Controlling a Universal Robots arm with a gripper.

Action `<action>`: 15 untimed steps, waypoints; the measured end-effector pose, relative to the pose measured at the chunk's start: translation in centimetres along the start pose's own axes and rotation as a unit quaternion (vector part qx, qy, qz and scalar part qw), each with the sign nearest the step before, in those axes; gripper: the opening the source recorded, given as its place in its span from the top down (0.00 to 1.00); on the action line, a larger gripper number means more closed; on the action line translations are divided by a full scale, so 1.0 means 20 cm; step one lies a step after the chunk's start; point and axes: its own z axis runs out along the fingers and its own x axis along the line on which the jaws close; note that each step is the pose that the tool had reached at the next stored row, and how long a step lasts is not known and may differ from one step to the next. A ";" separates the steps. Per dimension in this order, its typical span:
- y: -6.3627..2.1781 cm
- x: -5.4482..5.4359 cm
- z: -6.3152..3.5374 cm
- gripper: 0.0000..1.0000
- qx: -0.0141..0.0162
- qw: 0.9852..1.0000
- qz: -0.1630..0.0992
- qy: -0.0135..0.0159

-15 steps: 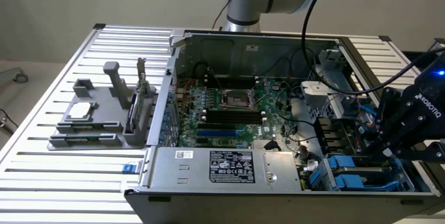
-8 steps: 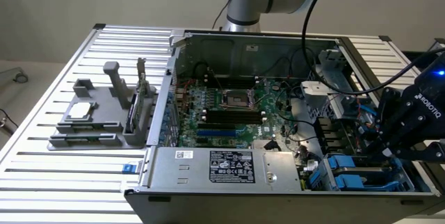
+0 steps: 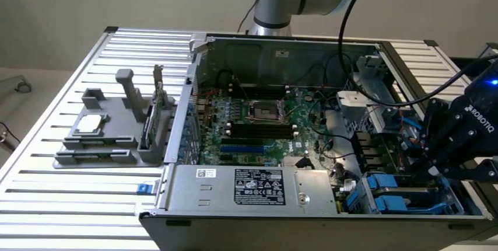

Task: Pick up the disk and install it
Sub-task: 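Insert the first disk wire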

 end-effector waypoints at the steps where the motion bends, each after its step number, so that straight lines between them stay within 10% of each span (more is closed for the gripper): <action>1: 0.000 0.00 0.001 0.84 0.000 1.000 0.000 0.000; 15: 0.008 0.00 0.004 0.84 0.004 1.000 0.000 0.000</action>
